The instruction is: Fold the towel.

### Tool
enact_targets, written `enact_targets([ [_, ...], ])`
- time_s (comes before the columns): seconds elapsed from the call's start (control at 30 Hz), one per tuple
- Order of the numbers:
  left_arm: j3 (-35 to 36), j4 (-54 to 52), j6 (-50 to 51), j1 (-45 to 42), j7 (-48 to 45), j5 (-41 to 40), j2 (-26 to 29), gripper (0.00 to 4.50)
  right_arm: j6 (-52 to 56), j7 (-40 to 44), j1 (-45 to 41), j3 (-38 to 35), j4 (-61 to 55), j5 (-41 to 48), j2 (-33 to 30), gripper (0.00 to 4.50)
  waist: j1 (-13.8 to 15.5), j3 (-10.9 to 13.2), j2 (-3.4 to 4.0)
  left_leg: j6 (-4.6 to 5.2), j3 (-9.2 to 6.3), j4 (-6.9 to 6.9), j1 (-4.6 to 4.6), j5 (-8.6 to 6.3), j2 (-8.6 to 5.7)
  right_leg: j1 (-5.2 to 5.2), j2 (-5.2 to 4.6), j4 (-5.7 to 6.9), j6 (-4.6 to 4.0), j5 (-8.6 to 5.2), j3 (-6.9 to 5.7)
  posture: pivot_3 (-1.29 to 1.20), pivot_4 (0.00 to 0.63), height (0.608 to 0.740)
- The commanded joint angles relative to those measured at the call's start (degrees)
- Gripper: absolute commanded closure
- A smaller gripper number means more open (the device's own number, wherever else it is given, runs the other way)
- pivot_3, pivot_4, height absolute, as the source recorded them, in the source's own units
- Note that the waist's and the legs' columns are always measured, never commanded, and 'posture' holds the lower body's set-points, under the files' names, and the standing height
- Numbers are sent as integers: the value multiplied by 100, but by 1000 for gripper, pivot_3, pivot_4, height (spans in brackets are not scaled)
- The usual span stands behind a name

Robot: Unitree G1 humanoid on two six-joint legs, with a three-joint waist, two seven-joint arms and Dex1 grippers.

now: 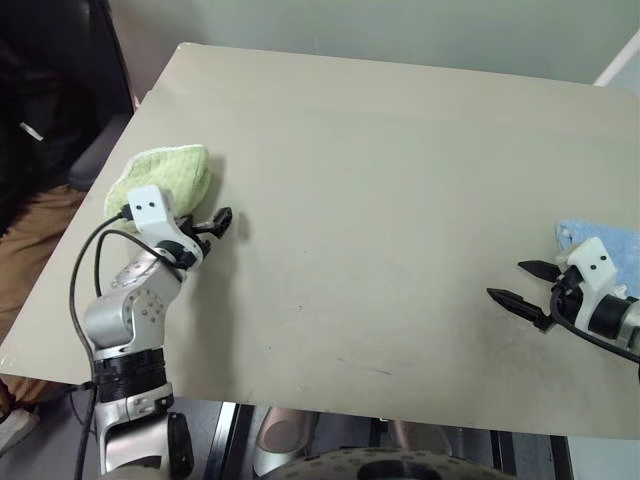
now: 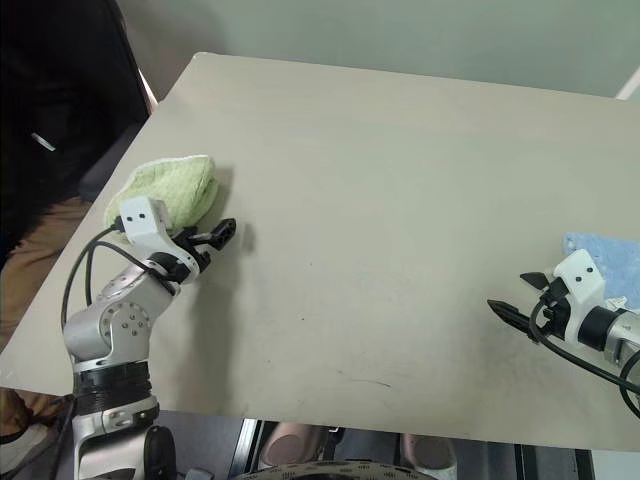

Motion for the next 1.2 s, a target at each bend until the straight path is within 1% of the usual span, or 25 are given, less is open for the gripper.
enact_targets([
  [0.03,12,-160,-35,20,-161,-19,47,29,-103,84,-21,-69,-64,-24,-103,0,0,0,0,-3,0,0,0,-2,0,0,0,0,0,0,0,0,150,740],
  [0.23,-127,-609,-78,24,-942,-728,-289,29,-28,102,68,-203,-226,66,-155,0,10,0,-1,-7,1,1,-3,-4,-1,0,-3,2,0,1,0,0,150,740],
  [0.3,-258,-873,-133,111,-1353,-975,-353,29,-8,113,109,-256,-265,90,-168,0,4,0,-1,-7,2,2,-2,-4,-1,0,-4,2,0,1,0,0,150,740],
  [0.47,-468,-1153,-262,136,-1881,-1332,-481,29,78,88,216,-422,-425,184,-155,0,-5,-1,-1,-6,2,0,0,-5,4,-1,-1,4,-2,-1,0,0,150,740],
  [0.53,-666,-1195,-590,139,-2180,-1186,-484,29,134,48,212,-502,-494,273,-100,0,-7,-1,-1,-4,3,2,0,-4,4,0,-1,4,-2,-1,1,0,150,740],
  [0.6,-1108,-1198,-1398,145,-2829,-773,-483,29,184,-6,222,-629,-650,451,42,0,-6,-1,-1,-3,4,3,0,-4,4,0,-2,4,-2,0,2,0,150,740],
  [0.67,-1436,-1100,-2117,97,-3519,-536,-501,29,176,-53,270,-727,-857,597,208,0,1,-1,-1,1,2,5,-1,-5,4,1,-1,4,-1,-1,1,0,150,740],
  [0.73,-1582,-921,-2398,12,-3930,-431,-385,29,247,-134,324,-766,-1065,701,327,0,-4,-1,-2,16,2,7,-2,-6,4,0,-1,3,0,-1,2,0,150,740],
  [0.83,-1633,-717,-2621,-55,-4215,-370,-279,29,372,-250,332,-758,-1226,787,388,0,-26,-1,-1,31,3,8,-1,-4,7,-1,0,4,0,-1,2,0,150,740],
  [1.03,-1654,-603,-2767,-75,-4313,-354,-268,29,424,-323,342,-761,-1266,848,367,0,-54,-2,-1,28,3,7,-4,-10,10,-2,-1,0,1,-2,2,0,150,740],
  [1.1,-1992,-234,-2967,-308,-5625,-318,194,29,499,-511,182,-815,-1712,1390,619,0,-51,-2,0,27,3,6,-7,-10,11,-5,-1,1,2,-4,1,0,150,740],
  [1.13,-2132,-97,-3035,-392,-6134,-318,375,29,524,-568,123,-831,-1865,1574,695,0,-53,-2,0,27,3,6,-12,-11,16,-14,5,2,-2,-4,1,0,150,740],
  [1.17,-2221,4,-3091,-448,-6451,-324,485,29,549,-609,90,-844,-1956,1688,734,0,-53,-3,1,27,3,7,-15,-11,22,-19,12,8,-6,-4,2,0,150,740],
  [1.2,-2255,64,-3129,-475,-6569,-336,523,29,573,-632,82,-852,-1983,1727,736,0,-53,-4,2,28,3,8,-19,-11,27,-24,20,9,-10,-2,4,0,150,740],
])
